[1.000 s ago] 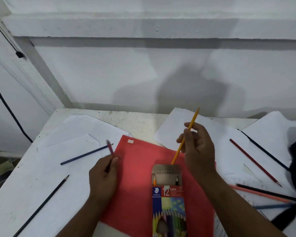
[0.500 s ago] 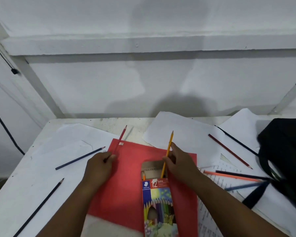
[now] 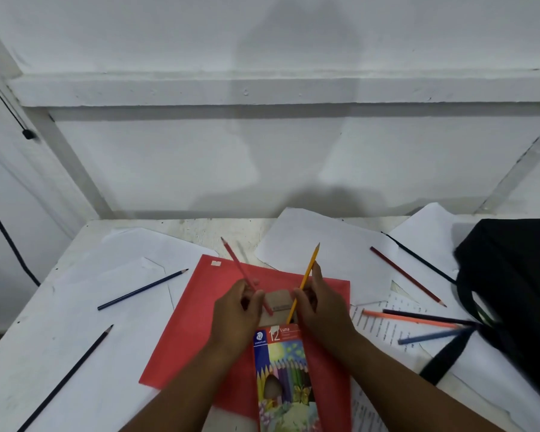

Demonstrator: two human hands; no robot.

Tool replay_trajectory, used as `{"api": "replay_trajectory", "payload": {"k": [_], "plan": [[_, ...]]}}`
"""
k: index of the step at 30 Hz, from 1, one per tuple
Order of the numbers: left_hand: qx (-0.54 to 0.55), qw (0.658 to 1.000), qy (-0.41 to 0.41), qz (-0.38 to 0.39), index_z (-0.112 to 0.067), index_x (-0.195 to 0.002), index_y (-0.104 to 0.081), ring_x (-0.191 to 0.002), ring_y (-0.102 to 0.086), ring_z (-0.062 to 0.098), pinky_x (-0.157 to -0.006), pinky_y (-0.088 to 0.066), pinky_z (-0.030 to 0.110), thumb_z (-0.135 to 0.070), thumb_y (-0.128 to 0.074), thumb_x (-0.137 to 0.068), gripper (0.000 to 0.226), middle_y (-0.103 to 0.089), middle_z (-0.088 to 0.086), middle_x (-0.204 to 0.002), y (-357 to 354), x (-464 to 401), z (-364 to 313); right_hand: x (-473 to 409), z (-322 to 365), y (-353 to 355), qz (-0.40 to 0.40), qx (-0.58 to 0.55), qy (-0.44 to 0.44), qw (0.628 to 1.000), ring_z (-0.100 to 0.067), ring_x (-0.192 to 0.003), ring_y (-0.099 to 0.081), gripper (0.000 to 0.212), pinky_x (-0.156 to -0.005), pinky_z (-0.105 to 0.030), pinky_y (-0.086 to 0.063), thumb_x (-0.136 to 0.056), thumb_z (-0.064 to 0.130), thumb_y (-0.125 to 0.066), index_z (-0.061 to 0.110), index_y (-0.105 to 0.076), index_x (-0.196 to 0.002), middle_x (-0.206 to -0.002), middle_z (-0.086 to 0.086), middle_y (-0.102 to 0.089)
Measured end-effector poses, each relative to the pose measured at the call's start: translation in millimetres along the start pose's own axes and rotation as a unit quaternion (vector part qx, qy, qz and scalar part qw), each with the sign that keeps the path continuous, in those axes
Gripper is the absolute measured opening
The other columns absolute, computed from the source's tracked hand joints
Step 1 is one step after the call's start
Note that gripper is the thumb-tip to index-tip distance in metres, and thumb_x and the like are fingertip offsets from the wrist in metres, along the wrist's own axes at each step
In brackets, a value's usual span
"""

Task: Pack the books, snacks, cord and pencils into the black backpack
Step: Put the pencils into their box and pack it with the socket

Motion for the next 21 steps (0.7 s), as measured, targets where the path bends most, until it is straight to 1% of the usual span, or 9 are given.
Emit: {"api": "replay_trajectory", "payload": {"k": [4,6,8,10,12,14,16,18,21], "plan": [[0.003,1.000,-0.002,0.000,-0.034,-0.132,-0.043,-0.067,-0.069,0.009,-0.060,-0.058,0.033,-0.022,-0.061,-0.098,0.041,-0.068,-0.001,-0.073,-2.1,2.5,9.4,1.2,-6.0,-0.9,-0.017,-0.005,0.003,1.000,-0.005,-0.073,-0.065,0.068,-0.064,-0.026,-0.057,-0.099,0.030,-0.056,0.014,-0.022,-0.155,-0.083,0.008,-0.063],[0.013,1.000,-0.002,0.014,-0.045,-0.123,-0.043,-0.065,-0.068,0.012,-0.059,-0.059,0.035,-0.020,-0.060,-0.099,0.038,-0.064,-0.001,-0.071,-3.6,2.8,12.7,-0.6,-8.1,-3.5,-0.015,-0.008,0.002,1.000,-0.005,-0.073,-0.064,0.070,-0.063,-0.021,-0.055,-0.099,0.032,-0.058,0.015,-0.021,-0.155,-0.082,0.008,-0.063],[-0.010,0.999,-0.031,0.016,-0.043,-0.098,-0.048,-0.066,-0.064,0.015,-0.058,-0.056,0.036,-0.022,-0.062,-0.097,0.026,-0.059,-0.002,-0.072,-6.3,4.1,11.7,-1.5,-10.2,-5.3,-0.011,-0.006,-0.005,1.000,-0.004,-0.074,-0.064,0.073,-0.063,-0.018,-0.053,-0.098,0.034,-0.058,0.016,-0.019,-0.156,-0.084,0.009,-0.063],[-0.067,0.996,-0.066,0.005,-0.030,-0.099,-0.057,-0.082,-0.058,0.016,-0.071,-0.053,0.035,-0.030,-0.064,-0.092,0.010,-0.058,-0.005,-0.087,-8.1,7.6,10.9,-1.6,-10.8,-7.4,-0.005,0.006,-0.003,1.000,-0.004,-0.073,-0.062,0.080,-0.063,-0.017,-0.051,-0.095,0.039,-0.061,0.017,-0.014,-0.157,-0.084,0.011,-0.059],[-0.117,0.991,-0.066,0.023,-0.018,-0.133,-0.056,-0.110,-0.050,0.016,-0.095,-0.048,0.034,-0.036,-0.066,-0.087,0.050,-0.054,-0.003,-0.117,-14.4,6.4,18.2,-1.2,-10.8,-11.0,0.001,0.036,0.016,0.999,-0.005,-0.073,-0.058,0.092,-0.063,-0.016,-0.048,-0.090,0.047,-0.065,0.019,-0.009,-0.157,-0.085,0.013,-0.055],[-0.119,0.991,-0.055,0.035,-0.013,-0.150,-0.042,-0.128,-0.039,0.016,-0.109,-0.038,0.033,-0.033,-0.070,-0.086,0.073,-0.046,0.001,-0.137,-16.6,4.9,24.2,-1.1,-14.7,-13.7,0.006,0.060,0.030,0.998,-0.006,-0.084,-0.059,0.090,-0.072,-0.014,-0.047,-0.088,0.052,-0.065,0.019,-0.017,-0.157,-0.097,0.008,-0.059],[-0.121,0.990,-0.069,0.028,-0.014,-0.142,-0.055,-0.130,-0.035,0.015,-0.109,-0.036,0.035,-0.034,-0.069,-0.087,0.060,-0.046,0.003,-0.140,-15.2,6.5,20.3,-1.1,-18.6,-14.6,0.014,0.077,0.042,0.996,-0.015,-0.106,-0.060,0.082,-0.087,-0.020,-0.049,-0.087,0.058,-0.061,0.018,-0.032,-0.153,-0.119,-0.001,-0.062],[-0.126,0.989,-0.080,0.010,-0.014,-0.123,-0.071,-0.124,-0.039,0.015,-0.104,-0.040,0.035,-0.041,-0.059,-0.088,0.046,-0.054,0.003,-0.134,-15.2,6.3,18.4,-0.1,-17.6,-15.3,0.027,0.094,0.064,0.993,-0.016,-0.126,-0.052,0.081,-0.103,-0.024,-0.043,-0.085,0.061,-0.059,0.017,-0.040,-0.150,-0.140,-0.001,-0.055],[-0.119,0.990,-0.070,0.011,-0.014,-0.113,-0.076,-0.120,-0.044,0.015,-0.098,-0.033,0.018,-0.028,-0.059,-0.093,0.029,-0.061,-0.002,-0.125,-15.1,1.9,21.1,2.4,-14.2,-14.7,0.040,0.115,0.085,0.989,-0.012,-0.136,-0.041,0.084,-0.110,-0.020,-0.029,-0.081,0.063,-0.062,0.018,-0.043,-0.149,-0.149,0.003,-0.047]]}}
Point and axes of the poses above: each hand's wrist, its own x-axis away from the middle knuckle, its own y-axis out of the back of the hand, z = x × y, the point moved 7 cm from there along -x, towards the middle knuckle
